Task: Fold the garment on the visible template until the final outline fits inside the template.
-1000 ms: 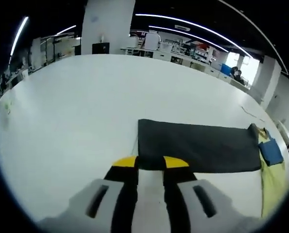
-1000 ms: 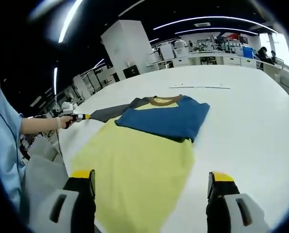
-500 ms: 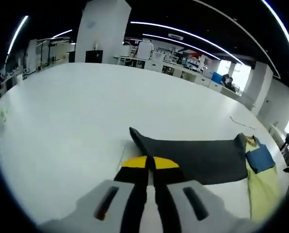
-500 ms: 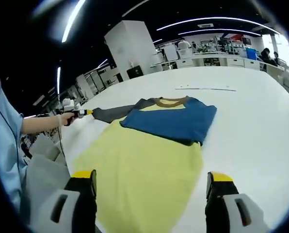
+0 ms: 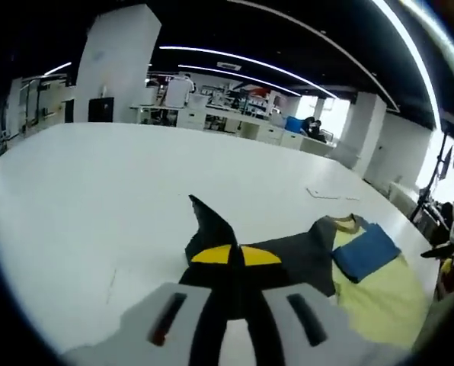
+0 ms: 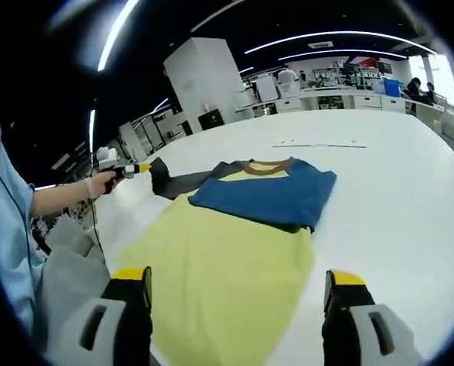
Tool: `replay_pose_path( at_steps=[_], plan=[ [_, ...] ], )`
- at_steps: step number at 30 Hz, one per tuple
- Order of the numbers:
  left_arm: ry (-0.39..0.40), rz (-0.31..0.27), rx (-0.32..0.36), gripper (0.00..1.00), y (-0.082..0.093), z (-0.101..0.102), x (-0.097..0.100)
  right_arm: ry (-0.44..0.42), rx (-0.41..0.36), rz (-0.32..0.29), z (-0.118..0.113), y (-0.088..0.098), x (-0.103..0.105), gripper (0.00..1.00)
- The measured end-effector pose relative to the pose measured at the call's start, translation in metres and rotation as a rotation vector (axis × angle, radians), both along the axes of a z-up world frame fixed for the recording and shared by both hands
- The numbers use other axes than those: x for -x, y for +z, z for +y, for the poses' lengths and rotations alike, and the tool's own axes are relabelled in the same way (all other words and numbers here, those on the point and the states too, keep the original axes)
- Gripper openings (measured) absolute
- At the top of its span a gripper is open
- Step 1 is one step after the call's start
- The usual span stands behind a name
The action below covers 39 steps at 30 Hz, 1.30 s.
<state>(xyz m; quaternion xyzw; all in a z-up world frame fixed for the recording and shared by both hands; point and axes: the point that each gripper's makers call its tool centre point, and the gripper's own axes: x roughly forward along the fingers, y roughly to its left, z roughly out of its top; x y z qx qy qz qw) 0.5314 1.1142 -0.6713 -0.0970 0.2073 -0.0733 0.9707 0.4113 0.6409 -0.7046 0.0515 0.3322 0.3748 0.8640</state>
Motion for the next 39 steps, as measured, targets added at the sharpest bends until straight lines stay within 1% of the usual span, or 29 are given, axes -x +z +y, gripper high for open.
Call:
replay_pose_path(
  at_steps=[2, 3, 4, 5, 8, 9, 10, 11, 12, 13, 19, 23, 25, 27, 31, 34, 36, 39],
  plan=[
    [-0.013, -0.008, 0.007, 0.00, 0.004, -0.012, -0.004, -0.007, -0.004, 0.000, -0.002, 0.000, 0.002, 0.94],
    [-0.027, -0.012, 0.025, 0.00, 0.007, -0.022, -0.006, -0.010, -0.007, 0.000, -0.003, 0.000, 0.003, 0.94],
    [-0.038, -0.014, 0.029, 0.00, 0.009, -0.028, -0.008, -0.014, -0.011, 0.001, -0.003, 0.000, 0.004, 0.94],
    [-0.063, -0.023, 0.022, 0.00, 0.013, -0.039, -0.011, -0.015, -0.012, 0.001, -0.004, 0.000, 0.005, 0.94],
    [-0.104, -0.032, 0.048, 0.00, 0.022, -0.067, -0.016, -0.025, -0.020, 0.000, -0.006, -0.001, 0.007, 0.94],
    [-0.128, -0.041, 0.052, 0.00, 0.026, -0.079, -0.019, -0.028, -0.022, 0.000, -0.007, -0.001, 0.007, 0.94],
    [-0.136, -0.043, 0.053, 0.00, 0.027, -0.083, -0.020, -0.032, -0.025, -0.001, -0.008, -0.001, 0.008, 0.94],
    [-0.158, -0.051, 0.049, 0.00, 0.030, -0.095, -0.022, -0.034, -0.026, 0.001, -0.009, -0.001, 0.008, 0.94],
    [-0.167, -0.052, 0.054, 0.00, 0.031, -0.103, -0.024, -0.038, -0.030, -0.001, -0.010, -0.002, 0.008, 0.94],
    [-0.182, -0.055, 0.069, 0.00, 0.033, -0.114, -0.027, -0.041, -0.033, -0.001, -0.011, -0.002, 0.008, 0.94],
    [-0.243, -0.061, 0.095, 0.00, 0.036, -0.157, -0.037, -0.060, -0.045, -0.004, -0.017, -0.001, 0.011, 0.94],
    [-0.276, -0.071, 0.126, 0.00, 0.041, -0.187, -0.045, -0.079, -0.052, -0.003, -0.023, -0.003, 0.012, 0.94],
    [-0.301, -0.081, 0.146, 0.00, 0.045, -0.205, -0.049, -0.086, -0.053, -0.004, -0.025, -0.004, 0.013, 0.94],
    [-0.327, -0.086, 0.148, 0.00, 0.046, -0.221, -0.051, -0.091, -0.054, -0.001, -0.026, -0.005, 0.015, 0.94],
    [-0.382, -0.103, 0.182, 0.00, 0.052, -0.261, -0.056, -0.099, -0.054, 0.007, -0.030, -0.009, 0.017, 0.94],
    [-0.422, -0.107, 0.184, 0.00, 0.051, -0.287, -0.058, -0.104, -0.051, 0.012, -0.032, -0.010, 0.019, 0.94],
    [-0.444, -0.105, 0.201, 0.00, 0.049, -0.304, -0.059, -0.111, -0.053, 0.012, -0.034, -0.010, 0.019, 0.94],
    [-0.481, -0.096, 0.200, 0.00, 0.043, -0.328, -0.059, -0.118, -0.056, 0.014, -0.036, -0.011, 0.019, 0.94]
  ],
)
